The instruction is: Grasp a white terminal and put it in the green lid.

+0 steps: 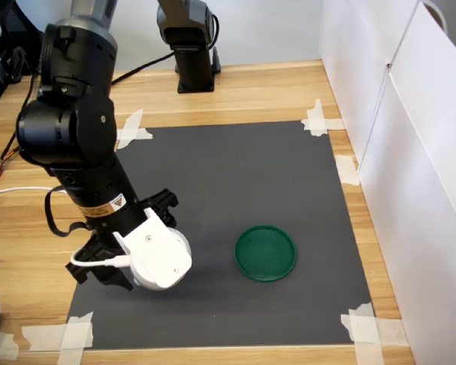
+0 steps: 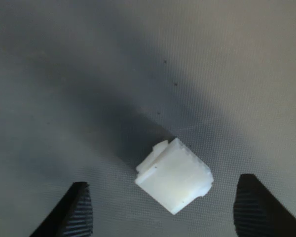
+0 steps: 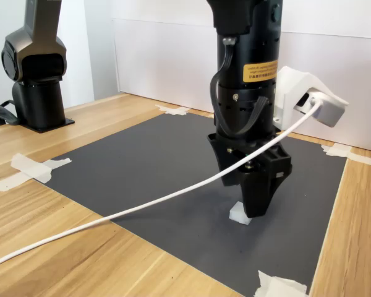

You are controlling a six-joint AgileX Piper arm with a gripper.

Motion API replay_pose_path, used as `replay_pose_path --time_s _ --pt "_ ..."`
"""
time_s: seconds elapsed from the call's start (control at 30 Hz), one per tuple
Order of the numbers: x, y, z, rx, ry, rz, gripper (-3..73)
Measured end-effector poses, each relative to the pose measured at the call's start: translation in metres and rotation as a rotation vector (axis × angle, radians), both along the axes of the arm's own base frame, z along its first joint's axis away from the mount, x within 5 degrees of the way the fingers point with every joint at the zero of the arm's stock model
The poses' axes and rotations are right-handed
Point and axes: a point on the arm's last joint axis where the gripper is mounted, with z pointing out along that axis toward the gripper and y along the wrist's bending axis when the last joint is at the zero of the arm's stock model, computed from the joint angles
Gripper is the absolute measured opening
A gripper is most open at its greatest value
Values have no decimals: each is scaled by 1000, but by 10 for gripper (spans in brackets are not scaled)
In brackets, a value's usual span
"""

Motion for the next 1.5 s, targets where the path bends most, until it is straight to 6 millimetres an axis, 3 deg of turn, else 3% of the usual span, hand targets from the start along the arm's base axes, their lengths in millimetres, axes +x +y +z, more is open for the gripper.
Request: replay_pose_path --time_s 0.57,0.73,0.93,1.17,1.27,1.5 --pt "4 -2 -12 -16 -2 4 659" --pt "5 -2 -12 -16 -4 4 569" --pt "5 -2 -15 -13 11 3 373" --pt "3 -2 -14 -24 29 9 371" --pt "-1 -3 -3 -30 25 11 371" --pt "-15 4 46 26 -50 -19 371"
